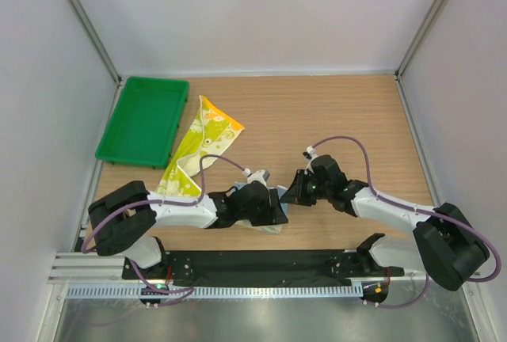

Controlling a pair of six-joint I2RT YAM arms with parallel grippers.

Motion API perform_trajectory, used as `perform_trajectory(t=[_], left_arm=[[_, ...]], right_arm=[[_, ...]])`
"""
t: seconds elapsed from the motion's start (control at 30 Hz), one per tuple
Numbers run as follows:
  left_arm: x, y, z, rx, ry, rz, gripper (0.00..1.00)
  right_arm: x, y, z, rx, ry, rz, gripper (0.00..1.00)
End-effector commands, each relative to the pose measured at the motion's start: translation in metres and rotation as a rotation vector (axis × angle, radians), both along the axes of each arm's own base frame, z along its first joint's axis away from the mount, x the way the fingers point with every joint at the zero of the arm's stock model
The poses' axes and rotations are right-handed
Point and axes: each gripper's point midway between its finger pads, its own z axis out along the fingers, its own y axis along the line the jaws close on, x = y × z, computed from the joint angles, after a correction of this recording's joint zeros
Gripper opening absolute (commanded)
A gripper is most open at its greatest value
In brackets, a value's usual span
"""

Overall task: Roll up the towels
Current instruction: Roll the towel

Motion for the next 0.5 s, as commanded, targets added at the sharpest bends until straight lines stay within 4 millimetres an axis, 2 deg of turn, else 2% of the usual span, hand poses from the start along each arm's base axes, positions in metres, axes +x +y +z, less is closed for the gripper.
perform_trajectory(t=[0.0,0.07,0.13,0.17,0.27,0.3,0.33,0.37,0.4,0.47], left_arm=[[0.006,0.012,0.007,0.160,-0.128,-0.029,0.59],[0.007,0.023,0.005,0.259,-0.184,-0.036,0.63],[0.011,0.021,0.015,0.298,-0.232,-0.037,0.64],[0.007,0.030,0.010,0.369,-0.248,-0.058,0.65],[0.016,0.031,0.026,0.444,-0.350,-0.036,0.65],[0.015,0.037,0.024,0.505,-0.385,-0.042,0.65],[0.017,0.031,0.033,0.508,-0.409,-0.039,0.65],[0.015,0.030,0.034,0.525,-0.426,-0.045,0.65],[0.015,0.036,0.027,0.588,-0.435,-0.061,0.65],[0.014,0.029,0.035,0.619,-0.484,-0.059,0.64]], right_arm=[[0.006,0.002,0.009,-0.034,-0.030,0.015,0.02],[0.003,0.002,0.009,-0.045,-0.021,0.025,0.02],[0.004,0.003,0.012,-0.048,-0.022,0.029,0.02],[0.003,0.003,0.011,-0.057,-0.014,0.031,0.02],[0.002,0.003,0.010,-0.072,0.000,0.038,0.01],[0.002,0.005,0.010,-0.077,0.006,0.042,0.02],[0.002,0.006,0.011,-0.080,0.007,0.046,0.02],[0.001,0.006,0.010,-0.084,0.016,0.044,0.02],[0.002,0.006,0.011,-0.086,0.017,0.042,0.02],[0.002,0.008,0.012,-0.088,0.020,0.045,0.02]])
